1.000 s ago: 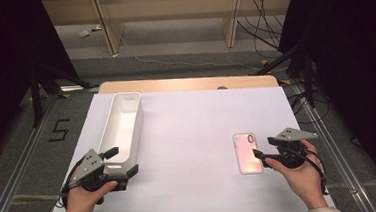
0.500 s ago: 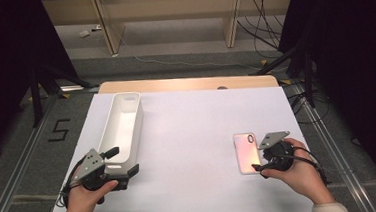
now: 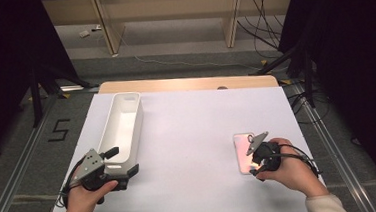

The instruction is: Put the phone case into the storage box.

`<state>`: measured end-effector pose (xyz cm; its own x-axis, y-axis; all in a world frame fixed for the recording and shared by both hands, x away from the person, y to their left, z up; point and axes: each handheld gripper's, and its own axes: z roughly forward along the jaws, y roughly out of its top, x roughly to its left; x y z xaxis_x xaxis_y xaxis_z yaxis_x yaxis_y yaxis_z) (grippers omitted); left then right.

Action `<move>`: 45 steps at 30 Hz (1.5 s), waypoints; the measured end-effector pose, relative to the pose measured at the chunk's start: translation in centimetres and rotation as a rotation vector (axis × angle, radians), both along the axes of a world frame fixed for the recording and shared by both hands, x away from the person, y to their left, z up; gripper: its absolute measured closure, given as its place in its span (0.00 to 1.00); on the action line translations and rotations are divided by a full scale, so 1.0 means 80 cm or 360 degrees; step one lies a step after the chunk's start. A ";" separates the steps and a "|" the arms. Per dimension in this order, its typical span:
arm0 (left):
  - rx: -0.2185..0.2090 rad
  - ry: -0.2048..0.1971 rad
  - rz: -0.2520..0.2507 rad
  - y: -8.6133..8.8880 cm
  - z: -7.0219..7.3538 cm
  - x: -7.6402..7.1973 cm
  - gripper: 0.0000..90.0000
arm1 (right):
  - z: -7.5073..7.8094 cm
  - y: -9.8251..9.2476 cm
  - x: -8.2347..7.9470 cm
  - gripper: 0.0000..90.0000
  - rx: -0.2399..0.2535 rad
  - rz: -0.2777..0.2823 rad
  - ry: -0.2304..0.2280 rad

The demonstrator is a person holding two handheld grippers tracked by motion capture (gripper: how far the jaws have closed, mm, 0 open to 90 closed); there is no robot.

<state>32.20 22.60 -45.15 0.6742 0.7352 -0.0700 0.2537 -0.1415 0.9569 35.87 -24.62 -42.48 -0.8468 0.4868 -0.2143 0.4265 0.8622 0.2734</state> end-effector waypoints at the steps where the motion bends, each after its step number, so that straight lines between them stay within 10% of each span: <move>1: 0.0006 -0.0005 -0.0004 0.000 0.000 0.000 0.07 | -0.002 0.001 0.000 0.40 -0.0007 0.0012 0.0016; 45: 0.0003 -0.0008 -0.0029 -0.001 0.000 0.000 0.08 | -0.033 0.020 0.019 0.61 -0.0245 0.0237 0.0202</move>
<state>32.23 22.56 -45.15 0.6879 0.7228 -0.0653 0.2464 -0.1479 0.9578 37.40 -23.01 -45.10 -0.9317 0.3243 -0.1637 0.3140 0.9455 0.0860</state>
